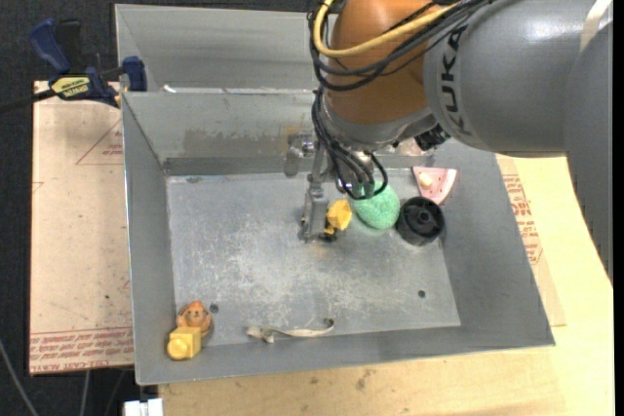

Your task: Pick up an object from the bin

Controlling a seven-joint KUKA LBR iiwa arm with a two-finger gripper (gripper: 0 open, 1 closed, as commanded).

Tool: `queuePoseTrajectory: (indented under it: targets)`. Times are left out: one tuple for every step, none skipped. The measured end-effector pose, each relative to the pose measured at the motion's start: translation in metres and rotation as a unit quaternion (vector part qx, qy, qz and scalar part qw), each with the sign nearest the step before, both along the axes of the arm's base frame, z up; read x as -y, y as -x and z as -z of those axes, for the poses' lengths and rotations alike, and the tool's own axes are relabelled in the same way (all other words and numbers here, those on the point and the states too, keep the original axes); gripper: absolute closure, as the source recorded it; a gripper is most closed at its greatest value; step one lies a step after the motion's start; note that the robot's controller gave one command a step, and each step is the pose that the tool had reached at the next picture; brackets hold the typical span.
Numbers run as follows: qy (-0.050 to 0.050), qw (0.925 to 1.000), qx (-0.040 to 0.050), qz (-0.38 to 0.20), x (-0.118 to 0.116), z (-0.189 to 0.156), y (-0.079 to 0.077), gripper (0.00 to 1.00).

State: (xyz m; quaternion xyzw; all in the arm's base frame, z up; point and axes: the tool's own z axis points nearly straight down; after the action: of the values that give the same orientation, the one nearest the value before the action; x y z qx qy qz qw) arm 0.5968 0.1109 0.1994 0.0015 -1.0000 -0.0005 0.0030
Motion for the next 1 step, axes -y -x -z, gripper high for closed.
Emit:
queuePoseTrajectory:
  targets:
    - [0.0, 1.0, 0.0034, 0.001, 0.0005, -0.0048, -0.0011, 0.0]
